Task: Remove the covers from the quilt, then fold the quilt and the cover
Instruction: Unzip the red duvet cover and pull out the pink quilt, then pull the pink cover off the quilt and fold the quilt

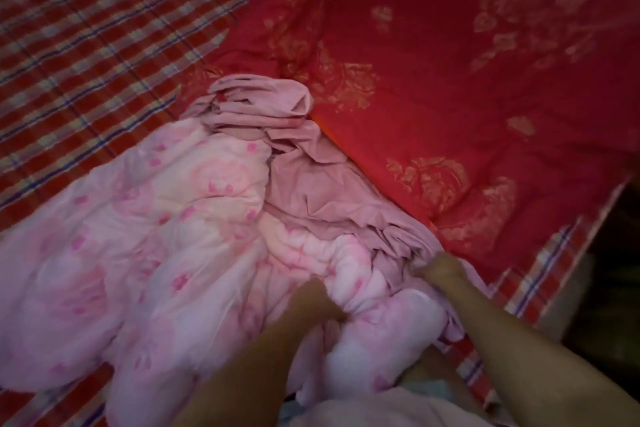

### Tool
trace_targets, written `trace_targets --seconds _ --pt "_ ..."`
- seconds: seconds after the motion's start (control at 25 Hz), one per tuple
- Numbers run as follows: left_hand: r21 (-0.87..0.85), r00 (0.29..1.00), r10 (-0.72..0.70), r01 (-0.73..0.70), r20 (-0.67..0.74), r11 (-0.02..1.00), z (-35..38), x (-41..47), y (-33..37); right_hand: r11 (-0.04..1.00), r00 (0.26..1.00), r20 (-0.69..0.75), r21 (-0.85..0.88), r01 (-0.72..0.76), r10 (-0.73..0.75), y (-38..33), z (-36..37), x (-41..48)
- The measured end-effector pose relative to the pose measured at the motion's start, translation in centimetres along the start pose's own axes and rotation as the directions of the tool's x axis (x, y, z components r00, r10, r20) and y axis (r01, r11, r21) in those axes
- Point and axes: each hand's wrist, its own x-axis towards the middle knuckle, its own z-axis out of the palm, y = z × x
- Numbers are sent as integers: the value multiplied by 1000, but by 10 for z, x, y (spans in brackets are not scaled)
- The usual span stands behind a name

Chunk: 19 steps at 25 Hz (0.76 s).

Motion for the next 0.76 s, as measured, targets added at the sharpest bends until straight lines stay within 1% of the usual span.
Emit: trace_targets --seconds 0.08,0.12,0.16,0.24,0.32,0.36,0.44,0.48,0.52,0.56,0.6,0.64,0.68,0.72,0.76 --pt "1 998 58 -58 -32 998 -15 1 -1 992 1000 -20 -127 13 -15 -7 -7 -2" --pt "-16 994 99 -99 -45 995 -24 -8 0 982 998 -45 -184 39 -48 -7 -11 -7" --pt "-33 989 133 -136 -66 990 -34 -16 -4 972 993 -68 -222 81 -98 -7 -15 -12" --pt "-69 983 164 -170 -85 983 -61 -30 -14 927 966 -82 -312 207 -244 -6 -23 -23" --pt "-103 975 176 -191 -136 976 -103 -49 -27 860 896 -133 -370 351 -423 -15 -41 -33" --pt "-105 966 188 -209 -179 972 -126 -61 -31 830 847 -173 -370 417 -503 -28 -56 -37" --pt "-63 932 210 -239 -296 969 -169 -86 -39 792 742 -301 -362 492 -599 -58 -102 -47" --pt "-43 913 188 -218 -363 975 -190 -99 -49 796 703 -379 -347 496 -602 -71 -133 -51" --pt "-45 889 155 -193 -430 980 -208 -111 -59 810 666 -462 -340 477 -586 -78 -168 -49" --pt "-57 860 121 -172 -496 983 -225 -121 -73 849 644 -555 -302 432 -526 -79 -203 -44" --pt "-58 830 95 -152 -550 987 -241 -128 -84 903 642 -641 -227 366 -421 -77 -238 -38" --pt "-55 807 65 -120 -586 991 -249 -131 -93 944 656 -694 -114 308 -298 -73 -265 -32" --pt "-78 777 11 -77 -629 994 -257 -128 -95 958 672 -721 38 285 -172 -78 -284 -27" --pt "-158 734 -97 -13 -672 987 -262 -121 -95 922 704 -707 229 312 -63 -94 -292 -23" --pt "-245 676 -213 49 -705 968 -264 -116 -88 819 764 -645 429 381 -18 -118 -291 -25"
